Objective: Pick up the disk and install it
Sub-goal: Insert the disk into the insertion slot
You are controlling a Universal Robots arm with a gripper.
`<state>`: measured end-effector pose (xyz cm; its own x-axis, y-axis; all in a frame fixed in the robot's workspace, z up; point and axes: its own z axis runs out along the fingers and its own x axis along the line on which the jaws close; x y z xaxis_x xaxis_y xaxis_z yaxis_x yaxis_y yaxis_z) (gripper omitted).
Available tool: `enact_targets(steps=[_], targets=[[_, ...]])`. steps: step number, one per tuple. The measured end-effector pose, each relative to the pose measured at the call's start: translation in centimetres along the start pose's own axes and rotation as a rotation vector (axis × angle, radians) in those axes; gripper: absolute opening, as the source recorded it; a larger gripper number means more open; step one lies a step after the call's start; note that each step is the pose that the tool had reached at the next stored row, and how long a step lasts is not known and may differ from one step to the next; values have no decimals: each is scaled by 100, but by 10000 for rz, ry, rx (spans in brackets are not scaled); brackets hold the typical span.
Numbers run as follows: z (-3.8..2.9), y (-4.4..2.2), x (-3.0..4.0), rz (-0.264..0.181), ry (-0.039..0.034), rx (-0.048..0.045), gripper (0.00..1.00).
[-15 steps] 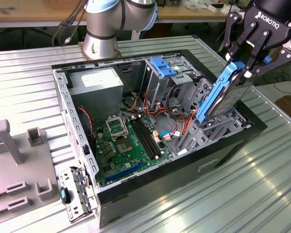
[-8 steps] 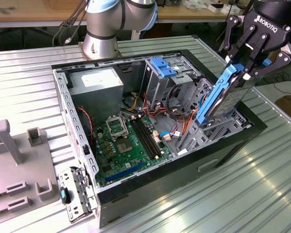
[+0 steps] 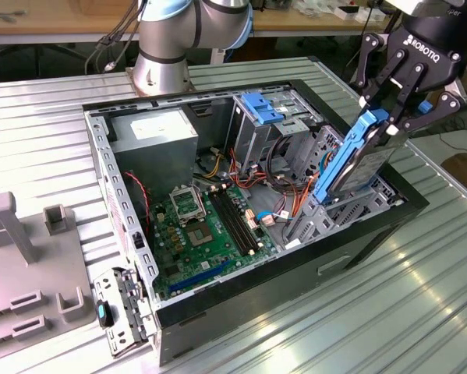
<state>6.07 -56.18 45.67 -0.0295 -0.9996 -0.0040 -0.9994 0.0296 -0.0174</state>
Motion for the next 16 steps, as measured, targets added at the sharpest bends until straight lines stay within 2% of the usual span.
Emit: enact_targets(steps=[2, 16], targets=[[5, -1, 27, 1, -6, 0, 37], [109, -18, 27, 0, -4, 0, 37]])
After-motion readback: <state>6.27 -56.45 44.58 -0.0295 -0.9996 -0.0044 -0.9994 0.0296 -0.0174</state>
